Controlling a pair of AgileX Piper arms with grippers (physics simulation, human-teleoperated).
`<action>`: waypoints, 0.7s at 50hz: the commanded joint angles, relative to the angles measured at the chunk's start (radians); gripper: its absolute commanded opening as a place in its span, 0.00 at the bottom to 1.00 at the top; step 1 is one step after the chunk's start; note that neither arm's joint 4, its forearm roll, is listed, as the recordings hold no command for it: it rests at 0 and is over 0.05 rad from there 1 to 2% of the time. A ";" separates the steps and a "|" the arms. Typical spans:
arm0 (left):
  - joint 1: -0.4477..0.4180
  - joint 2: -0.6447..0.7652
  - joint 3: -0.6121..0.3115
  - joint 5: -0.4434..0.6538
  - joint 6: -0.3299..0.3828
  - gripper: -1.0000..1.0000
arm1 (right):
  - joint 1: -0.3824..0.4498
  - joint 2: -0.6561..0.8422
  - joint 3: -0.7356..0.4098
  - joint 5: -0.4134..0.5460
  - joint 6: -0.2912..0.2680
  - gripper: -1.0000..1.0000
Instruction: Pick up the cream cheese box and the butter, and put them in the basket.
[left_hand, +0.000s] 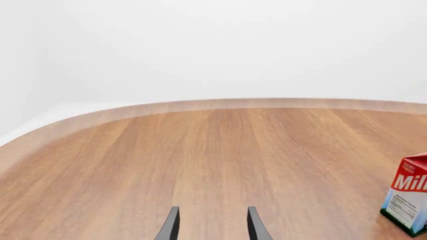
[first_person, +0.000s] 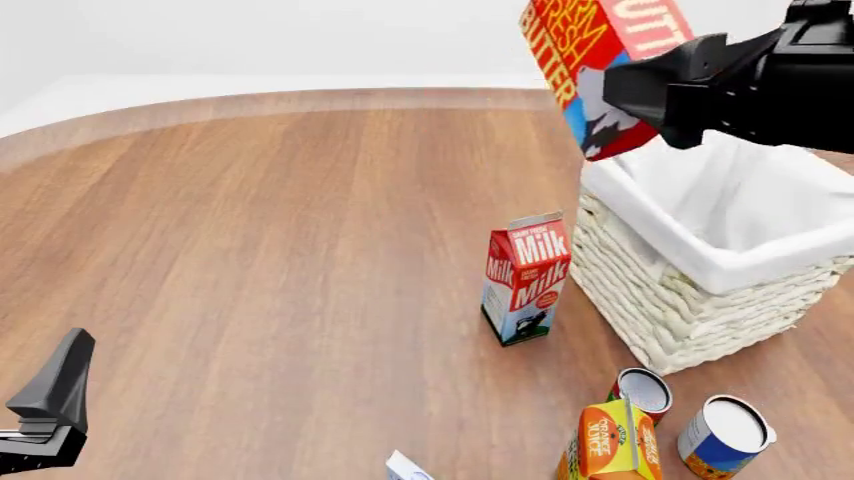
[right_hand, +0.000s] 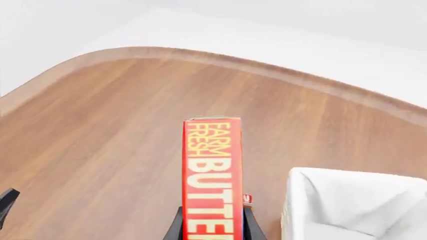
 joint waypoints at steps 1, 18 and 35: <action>0.000 0.000 0.000 0.000 0.000 1.00 | -0.125 -0.088 0.001 -0.014 0.098 0.00; 0.000 0.000 0.000 0.000 0.000 1.00 | -0.274 -0.151 0.050 -0.050 0.225 0.00; 0.000 0.000 0.000 0.000 0.000 1.00 | -0.328 -0.134 0.173 -0.210 0.389 0.00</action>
